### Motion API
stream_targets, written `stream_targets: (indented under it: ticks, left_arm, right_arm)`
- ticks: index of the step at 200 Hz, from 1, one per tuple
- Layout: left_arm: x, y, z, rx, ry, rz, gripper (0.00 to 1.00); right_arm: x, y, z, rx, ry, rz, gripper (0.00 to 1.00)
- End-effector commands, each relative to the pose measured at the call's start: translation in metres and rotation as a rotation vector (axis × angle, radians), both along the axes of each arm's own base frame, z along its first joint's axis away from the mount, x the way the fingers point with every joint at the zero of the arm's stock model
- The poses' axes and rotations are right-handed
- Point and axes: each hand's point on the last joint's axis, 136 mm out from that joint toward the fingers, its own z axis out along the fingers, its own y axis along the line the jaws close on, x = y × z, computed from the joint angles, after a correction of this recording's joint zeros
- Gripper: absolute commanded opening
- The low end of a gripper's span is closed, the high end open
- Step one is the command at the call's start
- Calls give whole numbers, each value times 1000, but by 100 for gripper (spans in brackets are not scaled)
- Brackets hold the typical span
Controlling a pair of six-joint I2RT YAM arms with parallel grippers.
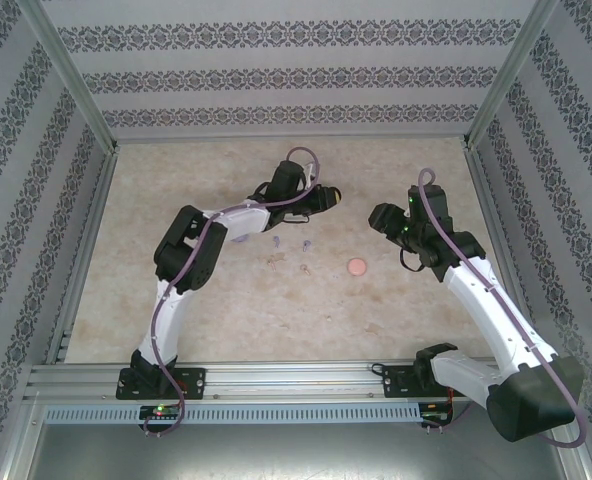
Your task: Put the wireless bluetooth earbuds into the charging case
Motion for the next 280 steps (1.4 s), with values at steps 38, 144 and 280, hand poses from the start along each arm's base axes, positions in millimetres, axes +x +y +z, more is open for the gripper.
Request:
stream_targets:
  ticks: [38,144,280]
  left_arm:
    - [7,3,-37,135,201,38,10]
    - [11,40,-59,313,307,72,47]
    - [-27,110,128,307,-190,211,53]
  right_arm:
    - [0,-1,-15,-18,34,5,63]
    - [-11,-6,-11,-97,48,19,74]
    - [-28,16,-120,-290,400,113,79]
